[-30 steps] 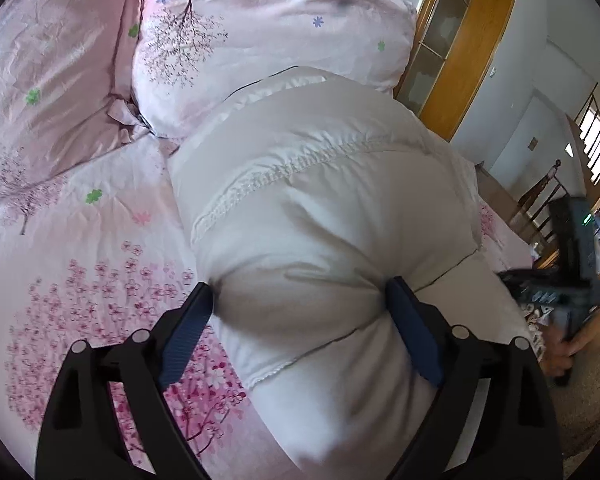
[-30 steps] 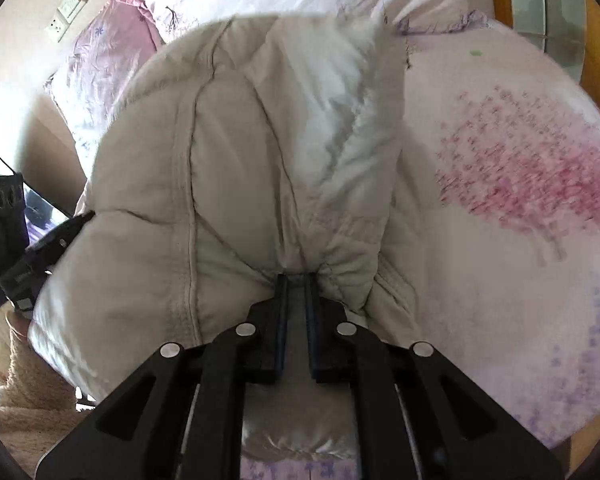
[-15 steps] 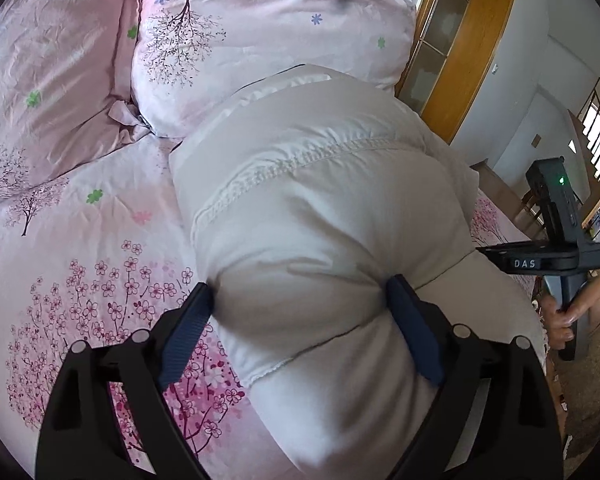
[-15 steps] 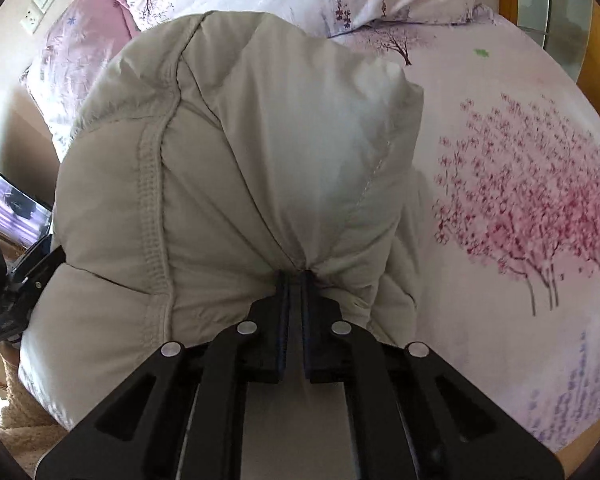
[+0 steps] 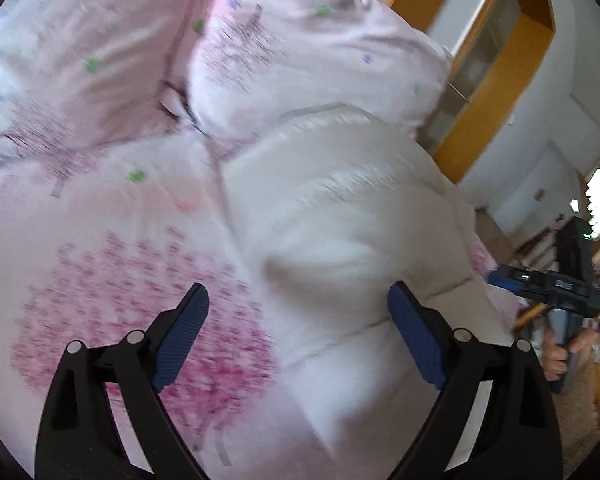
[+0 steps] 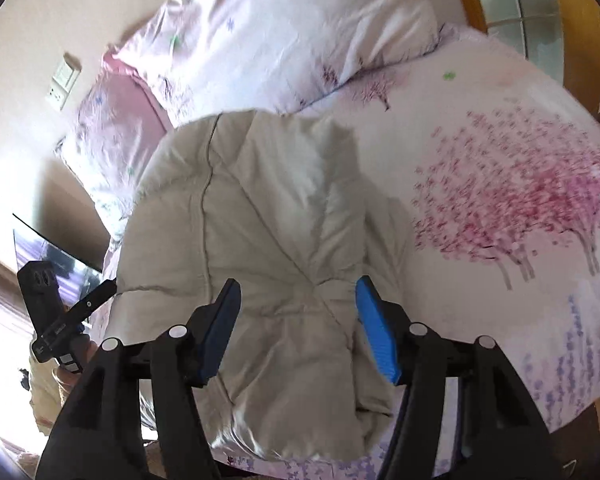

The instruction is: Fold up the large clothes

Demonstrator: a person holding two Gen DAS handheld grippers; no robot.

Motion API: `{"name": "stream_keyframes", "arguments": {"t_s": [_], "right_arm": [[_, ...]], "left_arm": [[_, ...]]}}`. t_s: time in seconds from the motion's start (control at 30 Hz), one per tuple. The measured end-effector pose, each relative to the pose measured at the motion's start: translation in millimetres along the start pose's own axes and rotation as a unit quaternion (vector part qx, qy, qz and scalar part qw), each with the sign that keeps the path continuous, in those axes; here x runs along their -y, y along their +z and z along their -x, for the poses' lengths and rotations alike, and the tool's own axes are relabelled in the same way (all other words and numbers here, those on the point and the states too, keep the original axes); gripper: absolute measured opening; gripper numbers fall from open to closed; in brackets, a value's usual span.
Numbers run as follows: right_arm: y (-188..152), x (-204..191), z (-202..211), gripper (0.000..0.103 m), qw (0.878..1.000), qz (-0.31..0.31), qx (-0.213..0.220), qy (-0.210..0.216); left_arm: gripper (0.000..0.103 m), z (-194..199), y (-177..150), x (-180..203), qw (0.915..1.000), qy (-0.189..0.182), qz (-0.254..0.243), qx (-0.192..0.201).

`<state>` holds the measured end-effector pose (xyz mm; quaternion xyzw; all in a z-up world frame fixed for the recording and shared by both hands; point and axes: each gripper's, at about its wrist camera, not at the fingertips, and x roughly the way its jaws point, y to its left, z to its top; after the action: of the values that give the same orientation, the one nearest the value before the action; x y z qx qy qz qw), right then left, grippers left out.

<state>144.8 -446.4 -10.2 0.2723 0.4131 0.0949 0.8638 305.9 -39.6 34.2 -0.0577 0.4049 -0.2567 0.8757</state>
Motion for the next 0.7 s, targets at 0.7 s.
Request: {"name": "stream_keyframes", "arguments": {"t_s": [0.7], "right_arm": [[11, 66, -48, 0.092, 0.972, -0.163, -0.083, 0.148]], "left_arm": [[0.101, -25, 6, -11, 0.9954, -0.048, 0.047, -0.068]]}}
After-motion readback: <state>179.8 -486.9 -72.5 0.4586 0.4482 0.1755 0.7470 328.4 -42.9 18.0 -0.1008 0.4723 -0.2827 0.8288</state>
